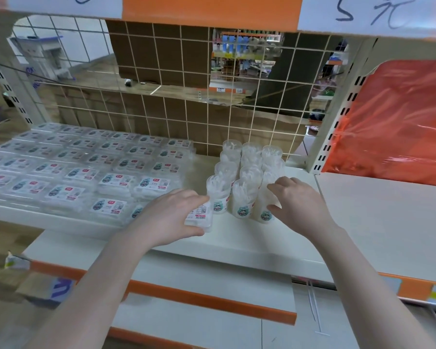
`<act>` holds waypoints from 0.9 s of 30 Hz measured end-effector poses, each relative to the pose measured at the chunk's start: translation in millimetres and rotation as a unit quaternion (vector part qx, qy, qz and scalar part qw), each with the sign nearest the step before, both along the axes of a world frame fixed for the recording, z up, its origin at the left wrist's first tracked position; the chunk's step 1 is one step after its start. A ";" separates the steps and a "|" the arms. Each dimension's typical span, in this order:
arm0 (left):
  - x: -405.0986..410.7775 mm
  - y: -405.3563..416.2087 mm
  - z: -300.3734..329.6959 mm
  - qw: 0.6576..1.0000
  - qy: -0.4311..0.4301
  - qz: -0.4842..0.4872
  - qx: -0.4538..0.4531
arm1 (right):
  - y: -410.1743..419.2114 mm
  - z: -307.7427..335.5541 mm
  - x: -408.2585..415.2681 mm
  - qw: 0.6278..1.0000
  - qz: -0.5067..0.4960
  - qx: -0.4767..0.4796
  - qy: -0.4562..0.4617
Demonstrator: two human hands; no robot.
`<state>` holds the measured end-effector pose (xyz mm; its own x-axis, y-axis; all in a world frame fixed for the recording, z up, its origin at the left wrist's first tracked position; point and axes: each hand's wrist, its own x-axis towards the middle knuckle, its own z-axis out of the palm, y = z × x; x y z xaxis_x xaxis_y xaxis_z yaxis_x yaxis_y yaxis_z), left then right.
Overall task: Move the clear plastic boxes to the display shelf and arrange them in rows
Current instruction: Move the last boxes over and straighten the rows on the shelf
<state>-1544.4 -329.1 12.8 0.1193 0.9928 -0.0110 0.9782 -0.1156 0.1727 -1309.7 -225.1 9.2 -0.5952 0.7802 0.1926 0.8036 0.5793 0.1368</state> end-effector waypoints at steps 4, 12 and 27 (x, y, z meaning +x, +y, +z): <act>-2.6 -5.0 0.4 1.000 0.005 0.019 -0.003 | -1.7 -5.0 1.7 1.000 0.004 0.012 0.026; -5.5 -15.7 -5.3 0.994 0.005 0.105 -0.018 | 5.4 -24.1 -4.6 0.972 0.078 0.088 0.203; -34.9 -48.6 -9.9 0.988 -0.024 0.153 -0.008 | -6.3 -25.8 -65.0 0.951 0.137 0.086 0.263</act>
